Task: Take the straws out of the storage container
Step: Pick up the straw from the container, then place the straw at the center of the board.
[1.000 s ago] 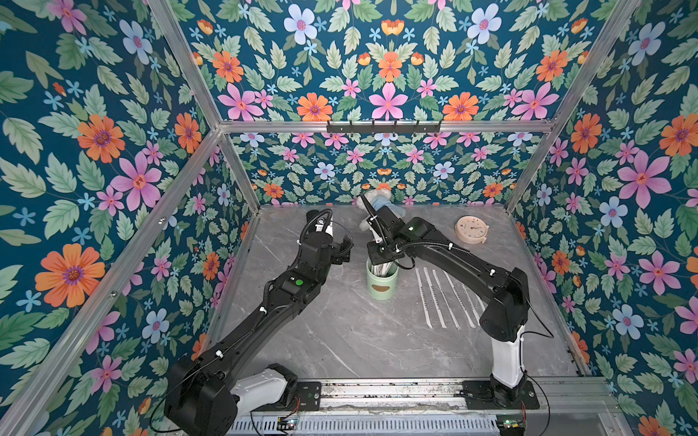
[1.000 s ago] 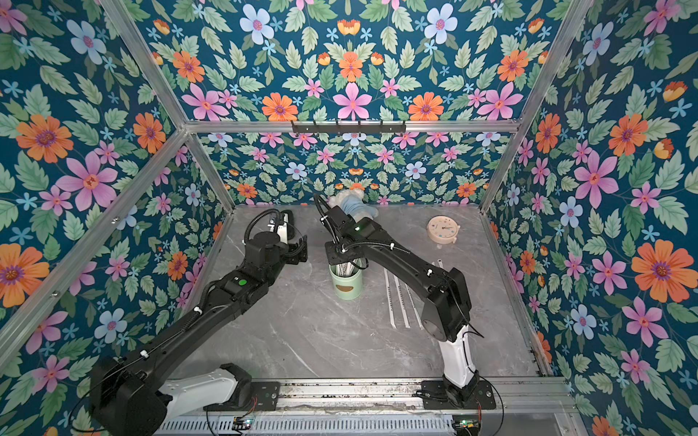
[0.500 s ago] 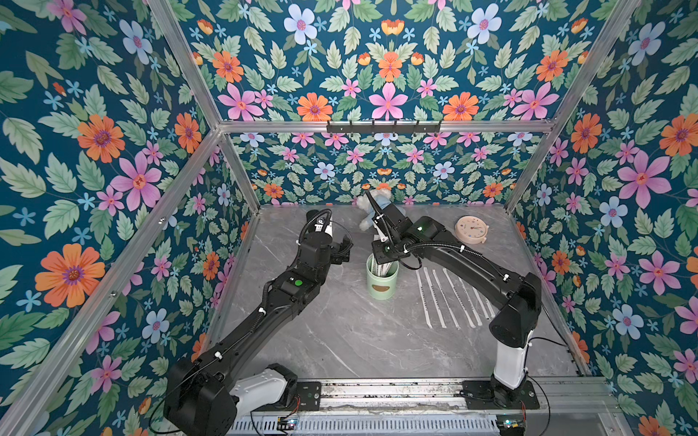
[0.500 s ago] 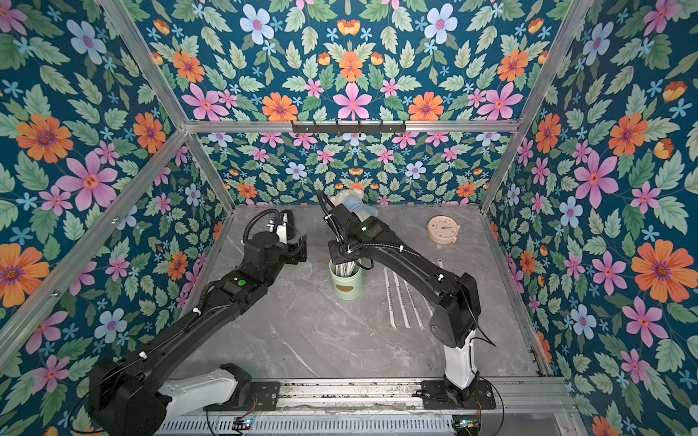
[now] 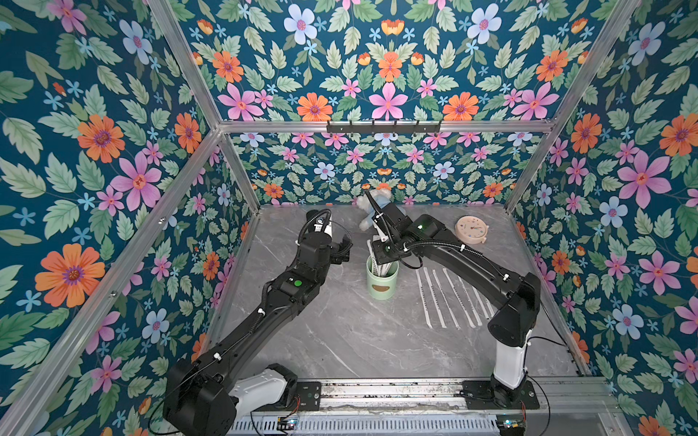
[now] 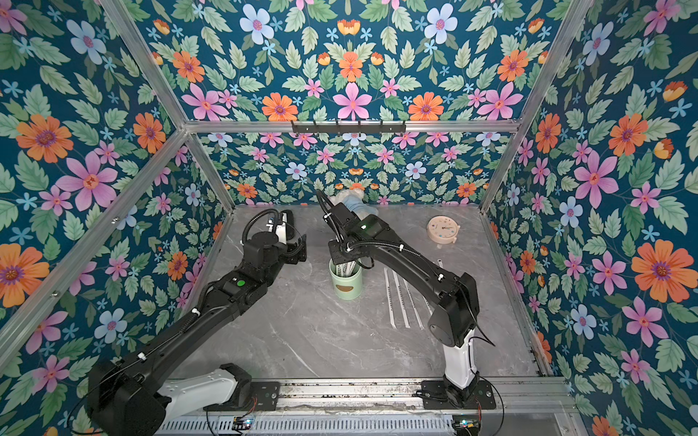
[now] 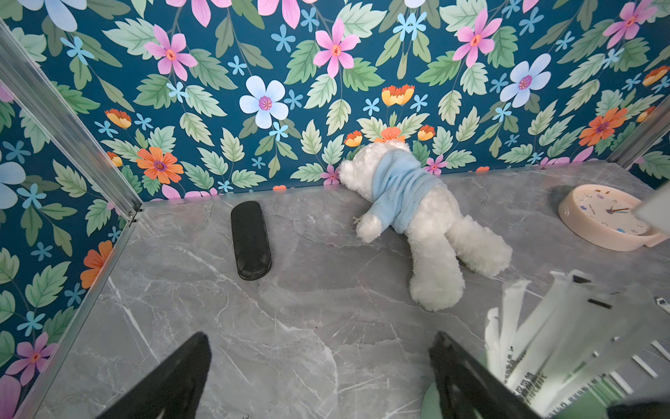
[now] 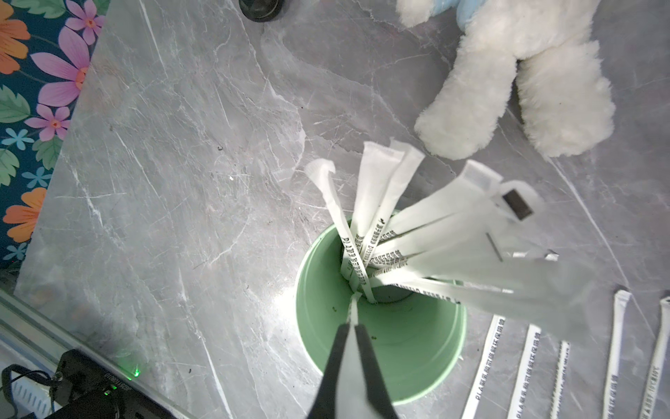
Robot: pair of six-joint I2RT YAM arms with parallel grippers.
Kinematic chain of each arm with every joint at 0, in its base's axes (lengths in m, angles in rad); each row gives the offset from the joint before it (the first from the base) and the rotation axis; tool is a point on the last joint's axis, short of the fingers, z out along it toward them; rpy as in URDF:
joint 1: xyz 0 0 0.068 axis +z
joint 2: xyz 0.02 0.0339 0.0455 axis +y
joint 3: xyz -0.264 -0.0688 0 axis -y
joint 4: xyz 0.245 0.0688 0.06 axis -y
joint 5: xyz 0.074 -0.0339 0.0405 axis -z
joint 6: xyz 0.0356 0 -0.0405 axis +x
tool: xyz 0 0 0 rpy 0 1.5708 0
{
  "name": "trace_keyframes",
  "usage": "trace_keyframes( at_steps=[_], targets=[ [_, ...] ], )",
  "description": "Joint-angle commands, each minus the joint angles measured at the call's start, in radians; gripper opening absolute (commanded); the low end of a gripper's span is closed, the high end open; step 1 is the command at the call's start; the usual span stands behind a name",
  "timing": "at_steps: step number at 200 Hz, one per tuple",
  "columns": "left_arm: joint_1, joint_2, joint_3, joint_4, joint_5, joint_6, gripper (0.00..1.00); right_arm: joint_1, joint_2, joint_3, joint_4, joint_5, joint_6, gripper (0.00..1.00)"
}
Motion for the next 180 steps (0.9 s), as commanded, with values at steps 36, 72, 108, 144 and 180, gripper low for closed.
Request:
trace_keyframes(
  at_steps=[36,72,108,144,180],
  targets=[
    [-0.001,-0.002,0.0,0.016,-0.011,0.013,0.96,0.002,-0.058,0.086,-0.084,0.024,-0.036,0.04],
    [-0.001,-0.006,0.002,0.016,-0.012,0.014,0.96,0.001,-0.113,0.134,-0.144,0.029,-0.052,0.04],
    [-0.001,-0.009,0.002,0.016,-0.012,0.013,0.96,0.002,-0.193,0.16,-0.186,0.038,-0.071,0.04],
    [0.0,-0.011,0.002,0.016,-0.011,0.012,0.96,-0.008,-0.265,0.205,-0.267,0.088,-0.09,0.02],
    [-0.001,-0.011,0.001,0.016,-0.015,0.014,0.96,-0.086,-0.39,0.146,-0.334,0.145,-0.097,0.01]
  ],
)
